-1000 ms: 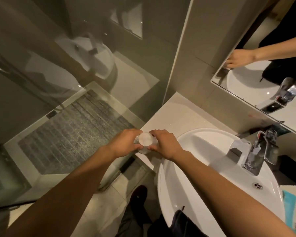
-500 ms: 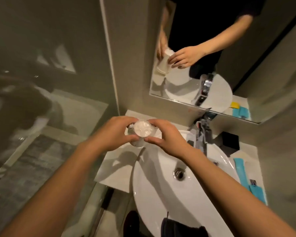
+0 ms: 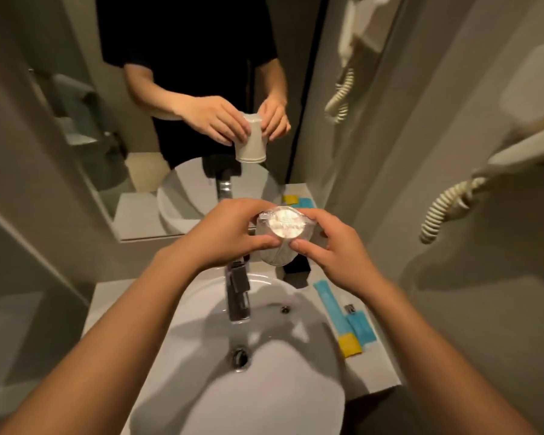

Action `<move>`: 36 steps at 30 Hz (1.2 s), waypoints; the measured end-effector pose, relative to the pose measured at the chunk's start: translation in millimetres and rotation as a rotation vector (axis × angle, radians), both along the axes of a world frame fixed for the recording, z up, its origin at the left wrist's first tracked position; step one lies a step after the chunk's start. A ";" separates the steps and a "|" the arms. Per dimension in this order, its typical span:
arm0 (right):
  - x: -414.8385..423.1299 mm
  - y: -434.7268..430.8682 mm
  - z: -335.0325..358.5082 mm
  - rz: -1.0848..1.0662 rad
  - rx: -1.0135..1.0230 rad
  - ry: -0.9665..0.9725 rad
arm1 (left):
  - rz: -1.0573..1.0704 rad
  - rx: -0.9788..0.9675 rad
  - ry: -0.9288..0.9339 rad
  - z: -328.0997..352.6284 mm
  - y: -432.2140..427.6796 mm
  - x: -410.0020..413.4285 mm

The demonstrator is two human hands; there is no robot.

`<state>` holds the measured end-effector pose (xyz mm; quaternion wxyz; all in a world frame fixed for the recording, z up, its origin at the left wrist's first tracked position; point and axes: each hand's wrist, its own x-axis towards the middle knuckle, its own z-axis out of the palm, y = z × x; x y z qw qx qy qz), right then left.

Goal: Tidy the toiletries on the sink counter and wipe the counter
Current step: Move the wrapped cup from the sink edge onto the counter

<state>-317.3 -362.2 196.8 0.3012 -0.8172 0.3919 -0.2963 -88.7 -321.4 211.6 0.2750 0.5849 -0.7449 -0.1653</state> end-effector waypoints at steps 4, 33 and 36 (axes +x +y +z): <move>-57.4 -28.5 -10.5 -0.138 0.030 0.023 | -0.099 0.005 0.019 -10.2 -52.9 -59.5; -119.9 -171.5 -230.7 -0.570 0.354 -0.003 | -0.032 0.468 0.016 -222.4 -247.5 -184.5; -119.4 -173.0 -244.2 -0.595 0.353 0.010 | -0.051 0.482 -0.125 -229.8 -253.6 -190.2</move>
